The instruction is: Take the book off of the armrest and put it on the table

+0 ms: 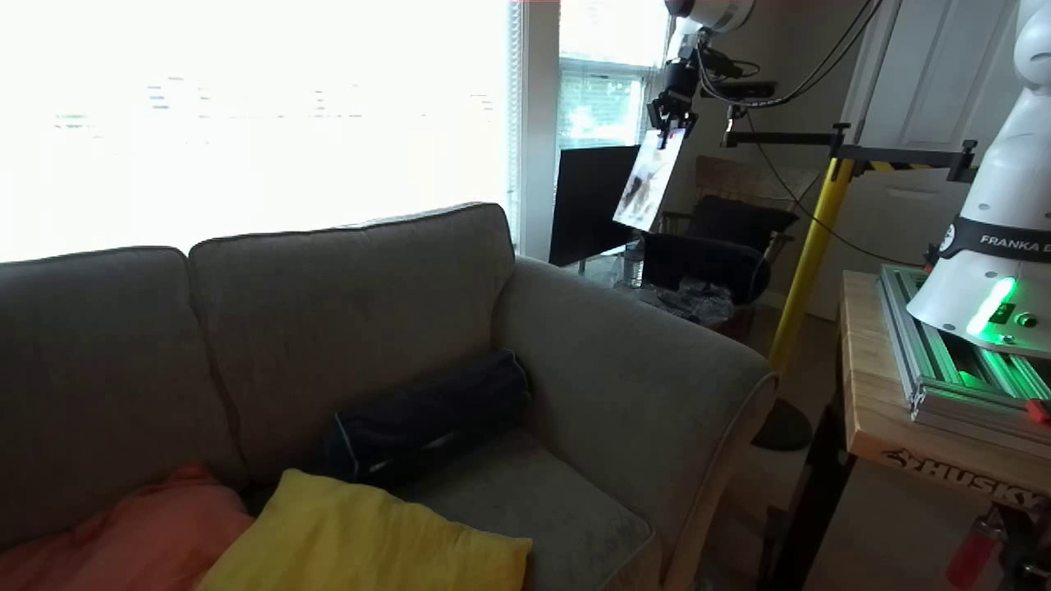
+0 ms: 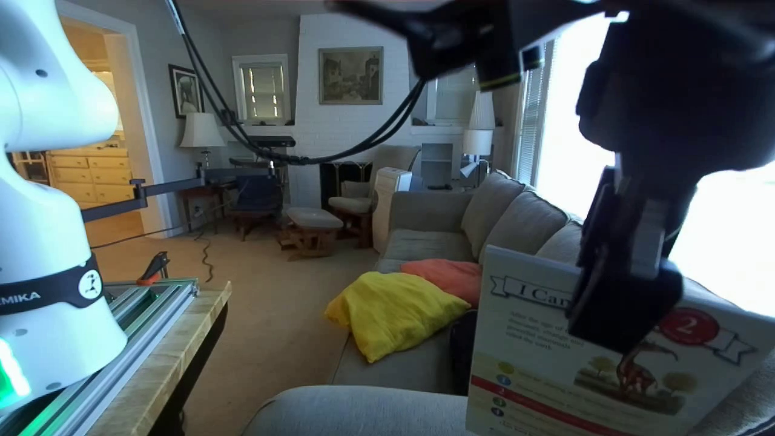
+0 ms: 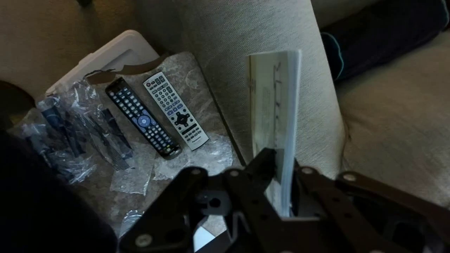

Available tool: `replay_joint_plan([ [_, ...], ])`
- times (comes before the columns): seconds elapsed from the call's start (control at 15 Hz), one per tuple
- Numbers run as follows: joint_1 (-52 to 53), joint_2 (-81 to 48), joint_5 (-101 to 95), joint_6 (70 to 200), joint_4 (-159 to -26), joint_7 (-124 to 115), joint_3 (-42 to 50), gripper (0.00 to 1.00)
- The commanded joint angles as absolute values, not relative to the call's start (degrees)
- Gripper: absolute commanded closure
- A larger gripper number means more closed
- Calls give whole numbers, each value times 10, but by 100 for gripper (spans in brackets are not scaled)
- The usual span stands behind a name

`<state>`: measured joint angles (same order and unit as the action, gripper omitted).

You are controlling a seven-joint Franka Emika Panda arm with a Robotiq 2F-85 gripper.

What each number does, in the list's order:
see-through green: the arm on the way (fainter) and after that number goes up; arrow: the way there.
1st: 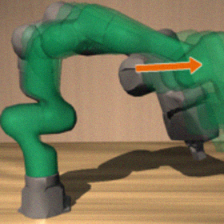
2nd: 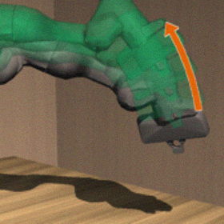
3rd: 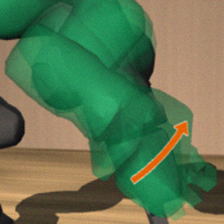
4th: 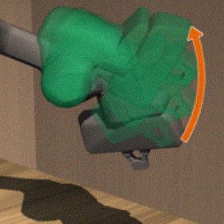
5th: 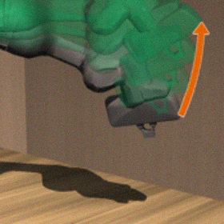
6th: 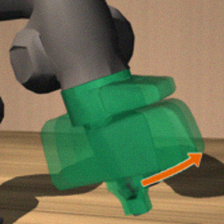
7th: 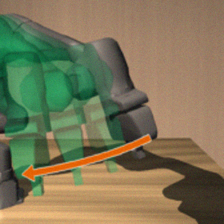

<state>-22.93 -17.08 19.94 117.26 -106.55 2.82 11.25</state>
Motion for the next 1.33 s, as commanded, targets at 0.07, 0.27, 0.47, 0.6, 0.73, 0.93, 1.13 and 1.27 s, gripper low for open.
replay_joint_plan([
  [0.07,-222,-168,221,1214,-1095,5,130,98],
  [0.27,-223,-172,222,1221,-1100,5,132,91],
  [0.47,-221,-172,222,1221,-1098,5,132,91],
  [0.6,-216,-179,240,1269,-1112,-41,136,98],
  [0.73,-219,-192,265,1315,-1134,-76,137,98],
  [0.93,-230,-219,312,1389,-1168,-99,137,98],
  [1.13,-248,-246,382,1451,-1204,-103,127,98],
  [1.27,-263,-263,445,1481,-1221,-91,118,98],
])
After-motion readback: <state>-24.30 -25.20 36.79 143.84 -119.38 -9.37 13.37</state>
